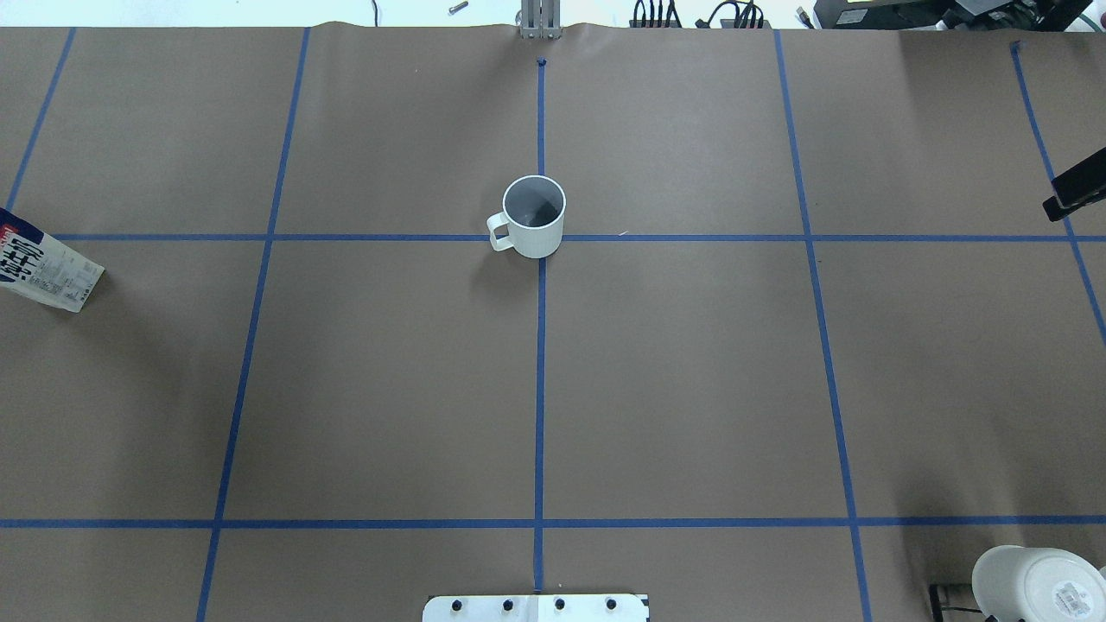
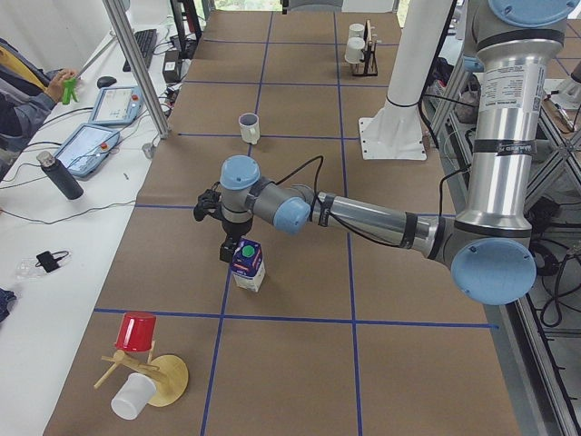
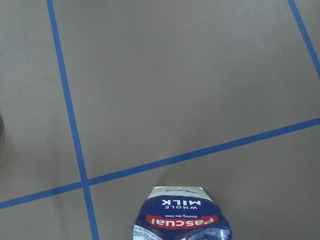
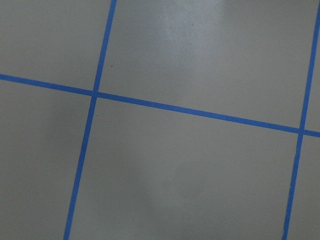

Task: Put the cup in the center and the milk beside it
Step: 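Grasp the Pascual milk carton with the left gripper and lift it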

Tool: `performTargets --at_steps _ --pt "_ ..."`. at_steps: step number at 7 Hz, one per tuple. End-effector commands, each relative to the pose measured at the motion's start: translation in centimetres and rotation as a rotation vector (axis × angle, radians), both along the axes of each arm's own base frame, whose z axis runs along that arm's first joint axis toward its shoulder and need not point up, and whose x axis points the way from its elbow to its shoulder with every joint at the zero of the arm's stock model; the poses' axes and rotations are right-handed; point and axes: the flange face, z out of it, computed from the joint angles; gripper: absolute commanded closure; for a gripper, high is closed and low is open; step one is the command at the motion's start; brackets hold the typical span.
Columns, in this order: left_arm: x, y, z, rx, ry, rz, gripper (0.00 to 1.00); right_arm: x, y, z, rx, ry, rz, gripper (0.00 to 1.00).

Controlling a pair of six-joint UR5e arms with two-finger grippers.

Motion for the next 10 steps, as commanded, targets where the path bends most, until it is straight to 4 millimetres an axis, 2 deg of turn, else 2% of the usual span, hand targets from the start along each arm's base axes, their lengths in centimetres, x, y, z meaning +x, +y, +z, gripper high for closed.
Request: performTargets --at_steps 1,3,8,10 --pt "0.1 0.0 0.2 -0.007 -0.001 0.004 0.02 -0.6 -0.2 0.2 -0.007 0.004 -0.008 0.00" --pt "0.2 -0.1 1.4 -0.029 -0.004 0.005 0.02 -0.9 -0.3 0.6 -0.015 0.007 -0.013 0.00" --pt "1.1 0.1 1.1 -0.095 0.045 -0.028 0.02 -1.3 -0.6 0.8 -0.023 0.009 -0.017 0.00" --pt "1.7 0.0 1.9 -0.103 0.040 -0.015 0.02 -1.6 -0.6 0.9 -0.028 0.010 -0.020 0.00"
